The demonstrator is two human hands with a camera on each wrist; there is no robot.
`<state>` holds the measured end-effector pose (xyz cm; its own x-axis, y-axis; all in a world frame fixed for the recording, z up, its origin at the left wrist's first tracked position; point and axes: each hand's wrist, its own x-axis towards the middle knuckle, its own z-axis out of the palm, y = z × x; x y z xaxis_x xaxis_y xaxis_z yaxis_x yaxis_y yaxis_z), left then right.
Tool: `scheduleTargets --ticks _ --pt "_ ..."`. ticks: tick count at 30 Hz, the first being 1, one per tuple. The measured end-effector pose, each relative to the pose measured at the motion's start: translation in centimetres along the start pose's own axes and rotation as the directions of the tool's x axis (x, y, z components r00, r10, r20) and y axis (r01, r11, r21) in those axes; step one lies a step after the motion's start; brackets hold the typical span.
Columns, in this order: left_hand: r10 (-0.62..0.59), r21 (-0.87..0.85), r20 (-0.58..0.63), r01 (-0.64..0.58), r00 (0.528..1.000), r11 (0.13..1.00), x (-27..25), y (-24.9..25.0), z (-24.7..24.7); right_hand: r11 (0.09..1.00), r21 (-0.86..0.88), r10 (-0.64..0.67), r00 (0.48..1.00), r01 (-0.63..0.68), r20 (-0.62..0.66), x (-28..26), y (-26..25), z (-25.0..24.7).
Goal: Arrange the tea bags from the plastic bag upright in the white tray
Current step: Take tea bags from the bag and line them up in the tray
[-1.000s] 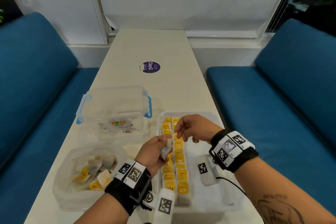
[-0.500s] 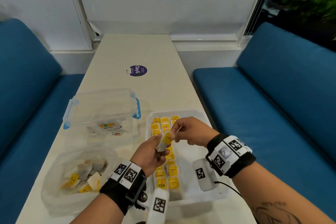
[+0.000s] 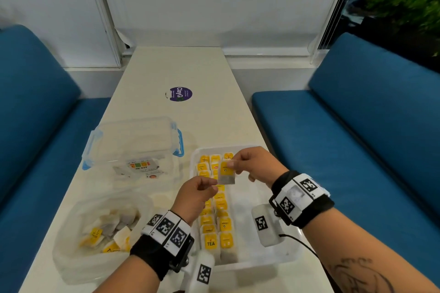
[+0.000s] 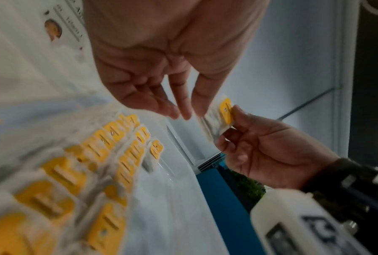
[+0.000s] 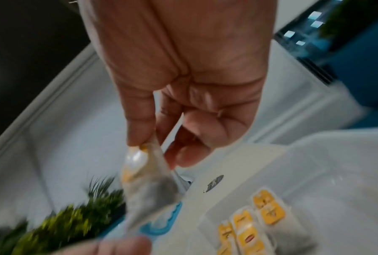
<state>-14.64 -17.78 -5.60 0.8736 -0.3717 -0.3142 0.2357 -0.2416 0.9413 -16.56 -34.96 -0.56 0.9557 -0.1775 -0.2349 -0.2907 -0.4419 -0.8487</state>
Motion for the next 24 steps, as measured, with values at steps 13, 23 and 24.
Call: scheduleTargets --ticks 13,23,24 --pt "-0.113 0.359 -0.022 0.114 0.993 0.926 0.5 -3.0 -2.3 0.919 -0.303 0.235 0.968 -0.251 -0.088 5.2 2.8 -1.0" --pt "-0.165 0.301 -0.038 0.168 0.986 0.939 1.2 -4.2 -2.7 0.910 -0.280 0.318 0.948 -0.307 -0.008 7.7 5.4 1.5" --pt "-0.169 0.299 -0.038 0.172 0.985 0.939 1.2 -4.3 -2.6 0.913 -0.264 0.316 0.948 -0.310 -0.019 7.9 5.6 1.7"
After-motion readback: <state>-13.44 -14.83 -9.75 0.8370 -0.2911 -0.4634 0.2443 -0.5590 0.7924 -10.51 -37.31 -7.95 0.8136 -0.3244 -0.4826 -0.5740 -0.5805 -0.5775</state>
